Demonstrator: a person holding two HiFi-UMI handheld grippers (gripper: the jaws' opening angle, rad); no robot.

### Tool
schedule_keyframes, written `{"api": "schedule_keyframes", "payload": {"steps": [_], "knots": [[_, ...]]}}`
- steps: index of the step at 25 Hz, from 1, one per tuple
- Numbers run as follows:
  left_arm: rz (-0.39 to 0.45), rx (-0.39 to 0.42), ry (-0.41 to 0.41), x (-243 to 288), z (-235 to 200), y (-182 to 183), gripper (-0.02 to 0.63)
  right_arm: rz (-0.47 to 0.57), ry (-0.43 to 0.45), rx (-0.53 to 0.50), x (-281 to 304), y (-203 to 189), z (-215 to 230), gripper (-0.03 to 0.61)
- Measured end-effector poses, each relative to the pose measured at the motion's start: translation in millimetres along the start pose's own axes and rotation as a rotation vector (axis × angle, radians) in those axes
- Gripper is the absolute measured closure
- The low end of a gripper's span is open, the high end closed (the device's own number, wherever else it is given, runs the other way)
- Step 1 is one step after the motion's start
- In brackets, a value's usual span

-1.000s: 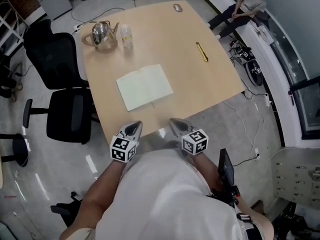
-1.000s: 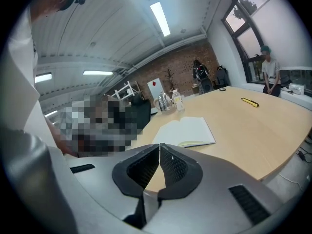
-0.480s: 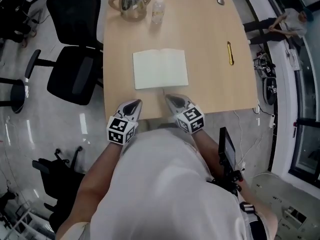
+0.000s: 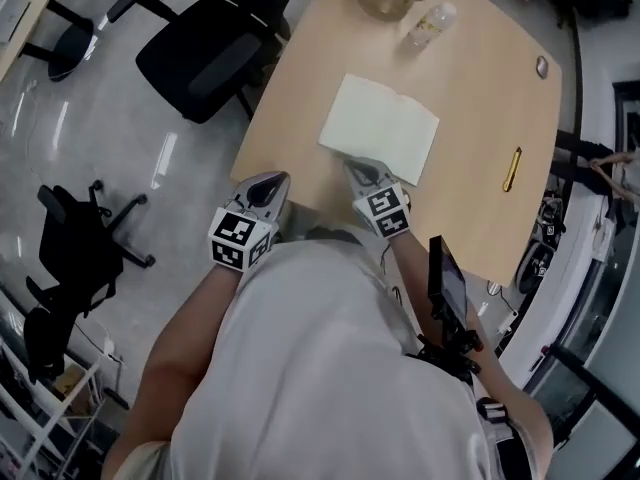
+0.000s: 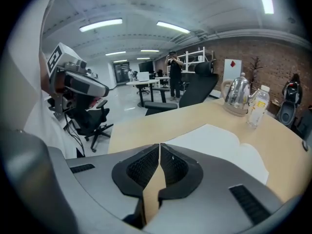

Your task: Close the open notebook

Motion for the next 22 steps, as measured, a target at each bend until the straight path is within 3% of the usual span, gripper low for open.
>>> {"api": "schedule_keyframes", "payload": {"steps": [4, 11, 16, 19, 22], "knots": [[0.028, -0.042, 0.073, -19.8, -15.2, -12.2, 0.606, -0.015, 0.05, -0.077, 30.8, 9.1, 4.0, 0.56], [0.079, -0.114, 0.2, -53.4, -36.1, -34.3, 0.606, -0.168, 0.114, -0.254, 76.9, 7.1, 4.7, 0.558], [0.104, -0.138, 0.242, -66.1, -40.3, -39.8, 0.606, -0.262, 0.144, -0.395, 96.1, 6.1, -0.1, 0.554], [0.12, -0.154, 0.258, -70.4, -42.5, -41.6, 0.606, -0.301, 0.157, -0.454, 105.5, 5.7, -2.3, 0.499], [0.131, -0.168, 0.276, -75.4, -45.5, -44.0, 0.606, -0.335, 0.164, -0.508, 112.9, 5.1, -3.3, 0.497]]}}
Point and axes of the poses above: the fingertips, and each gripper's own axes: x forward along the fingers, z to its right, y out of its top, the point moved 7 cm from there along -x, backward along the fingers, and after that the axes turned 14 degrees about -x, right-handed, at the moved point
